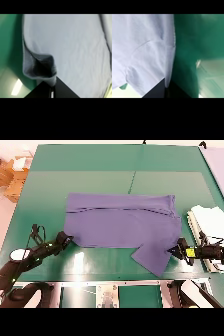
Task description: Fold the shirts.
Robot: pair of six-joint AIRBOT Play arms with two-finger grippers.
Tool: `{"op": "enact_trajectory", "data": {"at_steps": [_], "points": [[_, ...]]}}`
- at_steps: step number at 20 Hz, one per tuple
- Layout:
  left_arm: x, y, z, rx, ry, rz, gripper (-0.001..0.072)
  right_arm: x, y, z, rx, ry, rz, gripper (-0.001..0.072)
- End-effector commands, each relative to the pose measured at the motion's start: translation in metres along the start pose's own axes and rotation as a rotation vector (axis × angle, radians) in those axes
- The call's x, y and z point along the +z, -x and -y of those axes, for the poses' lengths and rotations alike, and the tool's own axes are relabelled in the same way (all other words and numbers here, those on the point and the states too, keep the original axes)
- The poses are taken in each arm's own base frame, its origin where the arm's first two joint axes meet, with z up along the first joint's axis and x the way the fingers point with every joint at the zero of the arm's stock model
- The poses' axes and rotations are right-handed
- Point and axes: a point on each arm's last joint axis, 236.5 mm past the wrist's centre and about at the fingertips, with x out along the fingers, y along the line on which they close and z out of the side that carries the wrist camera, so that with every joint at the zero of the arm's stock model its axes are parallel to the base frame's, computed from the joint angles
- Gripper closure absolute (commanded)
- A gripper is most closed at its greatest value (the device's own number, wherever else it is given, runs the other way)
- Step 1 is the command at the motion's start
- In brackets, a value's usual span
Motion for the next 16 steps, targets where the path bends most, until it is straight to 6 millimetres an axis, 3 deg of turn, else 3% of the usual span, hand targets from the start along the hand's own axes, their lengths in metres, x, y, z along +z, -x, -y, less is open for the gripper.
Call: {"op": "enact_trajectory", "data": {"at_steps": [1, 3, 5, 7, 8, 11, 14, 16], "points": [[-0.015, 0.006, 0.01, 0.033, -0.022, -0.102, 0.0688, -0.005, 0.017, 0.029, -0.161, -0.043, -0.034, 0.069], [-0.023, 0.014, -0.002, 0.132, -0.042, -0.161, 0.0688, -0.005, 0.02, 0.041, -0.218, -0.064, -0.035, 0.0689], [-0.021, 0.028, -0.013, 0.239, -0.088, -0.188, 0.0688, -0.003, 0.023, 0.041, -0.222, -0.059, -0.03, 0.069], [0.0, 0.045, -0.012, 0.339, -0.121, -0.141, 0.0688, 0.008, 0.035, 0.032, -0.217, -0.046, 0.004, 0.069], [0.014, 0.051, -0.001, 0.353, -0.15, -0.11, 0.0688, 0.016, 0.044, 0.022, -0.199, -0.033, 0.028, 0.069], [0.043, 0.055, 0.042, 0.315, -0.2, -0.07, 0.0688, 0.043, 0.067, -0.031, -0.068, 0.024, 0.118, 0.069], [0.064, 0.034, 0.071, 0.296, -0.215, -0.142, 0.0688, 0.071, 0.083, -0.086, -0.007, 0.129, 0.162, 0.069], [0.089, 0.016, 0.094, 0.275, -0.227, -0.152, 0.0688, 0.095, 0.089, -0.122, 0.018, 0.175, 0.18, 0.069]]}}
